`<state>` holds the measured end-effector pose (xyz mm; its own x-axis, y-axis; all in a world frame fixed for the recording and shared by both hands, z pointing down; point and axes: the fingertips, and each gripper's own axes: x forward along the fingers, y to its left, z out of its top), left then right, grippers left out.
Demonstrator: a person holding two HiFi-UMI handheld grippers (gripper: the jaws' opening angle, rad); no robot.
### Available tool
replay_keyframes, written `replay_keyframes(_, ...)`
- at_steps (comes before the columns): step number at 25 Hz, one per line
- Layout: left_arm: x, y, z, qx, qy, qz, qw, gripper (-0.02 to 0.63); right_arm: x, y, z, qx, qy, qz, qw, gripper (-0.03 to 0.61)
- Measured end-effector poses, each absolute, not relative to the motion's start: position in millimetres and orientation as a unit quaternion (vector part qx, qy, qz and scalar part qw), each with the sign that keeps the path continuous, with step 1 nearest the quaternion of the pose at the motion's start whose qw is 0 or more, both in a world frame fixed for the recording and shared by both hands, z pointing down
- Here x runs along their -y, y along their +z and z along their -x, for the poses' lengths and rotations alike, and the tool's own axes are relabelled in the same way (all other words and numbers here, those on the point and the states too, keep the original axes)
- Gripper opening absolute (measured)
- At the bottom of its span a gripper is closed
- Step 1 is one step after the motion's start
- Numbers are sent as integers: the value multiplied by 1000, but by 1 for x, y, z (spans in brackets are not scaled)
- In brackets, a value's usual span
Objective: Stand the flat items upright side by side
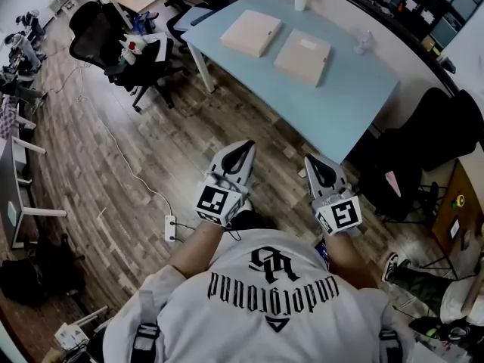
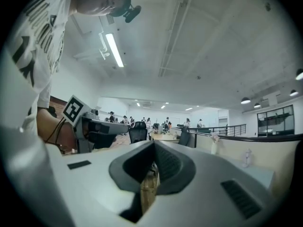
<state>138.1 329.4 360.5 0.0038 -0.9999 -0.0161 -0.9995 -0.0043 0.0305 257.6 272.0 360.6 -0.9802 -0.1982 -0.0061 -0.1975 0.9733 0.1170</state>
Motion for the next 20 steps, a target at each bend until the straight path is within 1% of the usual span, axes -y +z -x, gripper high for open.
replay_keyframes(1, -326, 359, -125, 704, -14, -710, 5, 60, -267, 359, -246, 993, -58, -106, 4, 6)
replay_keyframes(3, -318, 354, -98, 701, -11, -713, 8, 104, -259, 353, -223, 992, -55, -117, 6, 8)
replay_keyframes(4, -314, 352, -86, 699, -9, -715, 10, 144, -256, 351, -212, 991, -52, -121, 7, 29)
replay_keyframes(5, -311, 350, -75, 695, -7, -719, 13, 185, -252, 349, -201, 991, -47, -126, 9, 129)
replay_keyframes(6, -308, 348, -66, 692, -5, -722, 14, 225, -249, 347, -192, 990, -43, -133, 10, 168)
replay_keyframes(7, -306, 347, -56, 689, -3, -724, 15, 258, -247, 345, -183, 989, -40, -140, 11, 187)
replay_keyframes(9, -302, 345, -38, 687, -1, -727, 13, 276, -243, 343, -168, 988, -39, -152, 13, 220)
replay_keyframes(10, -300, 344, -29, 686, -2, -727, 13, 281, -241, 343, -161, 987, -38, -155, 13, 224)
replay_keyframes(16, -284, 351, -1, 682, -1, -731, 17, 284, -228, 358, -136, 986, -26, -160, 25, 230)
replay_keyframes(20, -266, 359, 10, 679, -7, -733, 34, 284, -207, 364, -127, 986, -16, -166, 25, 230)
